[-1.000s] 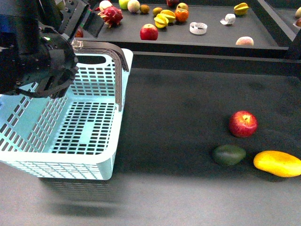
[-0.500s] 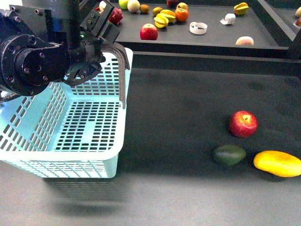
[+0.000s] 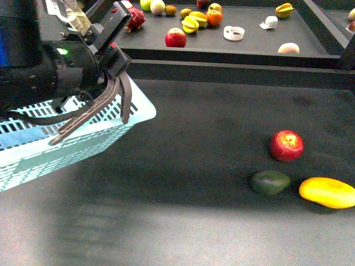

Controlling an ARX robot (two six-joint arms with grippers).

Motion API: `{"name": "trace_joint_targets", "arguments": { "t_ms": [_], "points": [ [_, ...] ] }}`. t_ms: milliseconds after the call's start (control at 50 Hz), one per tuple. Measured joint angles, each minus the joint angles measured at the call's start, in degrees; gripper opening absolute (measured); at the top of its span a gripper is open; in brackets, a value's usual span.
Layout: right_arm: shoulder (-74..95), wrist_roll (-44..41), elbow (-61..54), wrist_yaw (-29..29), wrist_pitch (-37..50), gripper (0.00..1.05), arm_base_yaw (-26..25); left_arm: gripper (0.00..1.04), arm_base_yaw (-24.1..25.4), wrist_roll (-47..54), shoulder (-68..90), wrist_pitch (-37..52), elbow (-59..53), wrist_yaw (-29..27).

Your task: Pick mango with right arm and hold basket with left

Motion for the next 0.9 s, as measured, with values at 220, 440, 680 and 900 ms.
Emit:
{"name": "trace_joint_targets", "arguments": {
  "t_ms": [220, 440, 680, 900],
  "points": [
    [0.0, 0.0, 0.0, 0.0, 0.0, 0.96, 0.0, 0.15, -0.52, 10.84, -10.93, 10.03, -17.55, 14.88],
    [0.0, 0.0, 0.0, 0.0, 0.0, 0.96, 0.0, 0.15, -5.16, 12.94, -14.29, 15.5, -24.04, 21.35],
    [0.0, 0.0, 0.0, 0.0, 0.0, 0.96, 0.0, 0.14, -9.49, 13.49, -14.36, 20.28, -24.44, 23.04],
    [0.0, 0.0, 0.0, 0.0, 0.0, 0.96, 0.0, 0.14, -12.26, 13.27, -13.25, 22.97, -24.5, 22.77]
  ]
}}
